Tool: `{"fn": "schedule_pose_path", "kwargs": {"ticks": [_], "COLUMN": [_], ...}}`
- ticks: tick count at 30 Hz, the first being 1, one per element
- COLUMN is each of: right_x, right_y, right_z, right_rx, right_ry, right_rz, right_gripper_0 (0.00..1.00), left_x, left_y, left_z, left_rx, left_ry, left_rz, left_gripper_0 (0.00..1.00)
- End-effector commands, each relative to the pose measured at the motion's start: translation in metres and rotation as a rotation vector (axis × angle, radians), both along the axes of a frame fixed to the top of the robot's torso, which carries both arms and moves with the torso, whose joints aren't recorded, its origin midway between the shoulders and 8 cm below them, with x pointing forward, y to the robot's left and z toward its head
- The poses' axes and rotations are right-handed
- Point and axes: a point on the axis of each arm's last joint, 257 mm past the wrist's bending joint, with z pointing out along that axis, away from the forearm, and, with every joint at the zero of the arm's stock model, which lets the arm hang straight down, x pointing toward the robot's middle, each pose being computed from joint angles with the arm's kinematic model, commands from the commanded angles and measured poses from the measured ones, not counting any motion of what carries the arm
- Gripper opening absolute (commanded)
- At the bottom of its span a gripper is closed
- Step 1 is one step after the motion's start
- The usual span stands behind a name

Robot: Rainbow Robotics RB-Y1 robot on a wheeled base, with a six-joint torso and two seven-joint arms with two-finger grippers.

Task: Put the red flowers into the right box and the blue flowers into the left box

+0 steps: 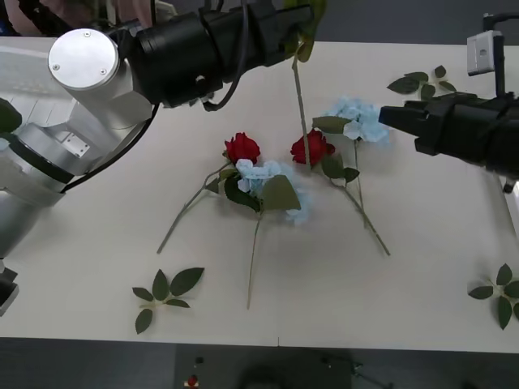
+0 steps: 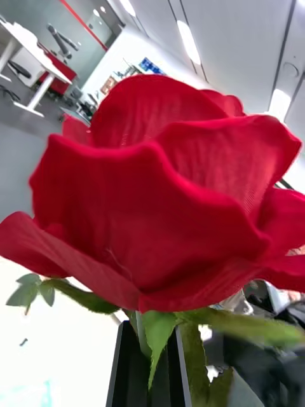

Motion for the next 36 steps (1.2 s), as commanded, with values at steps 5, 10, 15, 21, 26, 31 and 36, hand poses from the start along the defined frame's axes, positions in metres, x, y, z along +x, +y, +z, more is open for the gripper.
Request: {"fn": "schedule_pose_path", "kwargs": {"ticks": [5,10,15,21,26,31,36], "right_x": [-0.002,0.021,0.037,0.048,0.05,0.049,0.05], "right_y": [0.085,0.123,0.144,0.164,0.173,0.173,0.172], "right_z": [0.006,-0.011,-0.034,-0.042,-0.044,-0.046,-0.046], "right_rx": [-0.018,-0.043,-0.069,-0.093,-0.101,-0.103,-0.103], "right_ry": [-0.167,-0.194,-0.191,-0.206,-0.195,-0.19,-0.188], "right_rz": [0.135,0.166,0.186,0.216,0.241,0.245,0.244], "right_gripper_0": [0.65,0.65,0.64,0.07,0.0,0.0,0.0], "left_x": [-0.012,-0.012,-0.012,-0.012,-0.012,0.001,0.003], "left_y": [-0.013,-0.013,-0.013,-0.013,-0.013,0.001,0.016], "left_z": [0.031,0.031,0.031,0.031,0.031,0.044,0.057], "left_rx": [-0.007,-0.007,-0.007,-0.007,-0.007,-0.105,-0.097], "left_ry": [-0.049,-0.049,-0.049,-0.049,-0.049,0.006,-0.014], "left_rz": [-0.038,-0.038,-0.038,-0.038,-0.038,0.015,0.032], "left_gripper_0": [0.0,0.0,0.0,0.0,0.0,1.0,1.0]}}
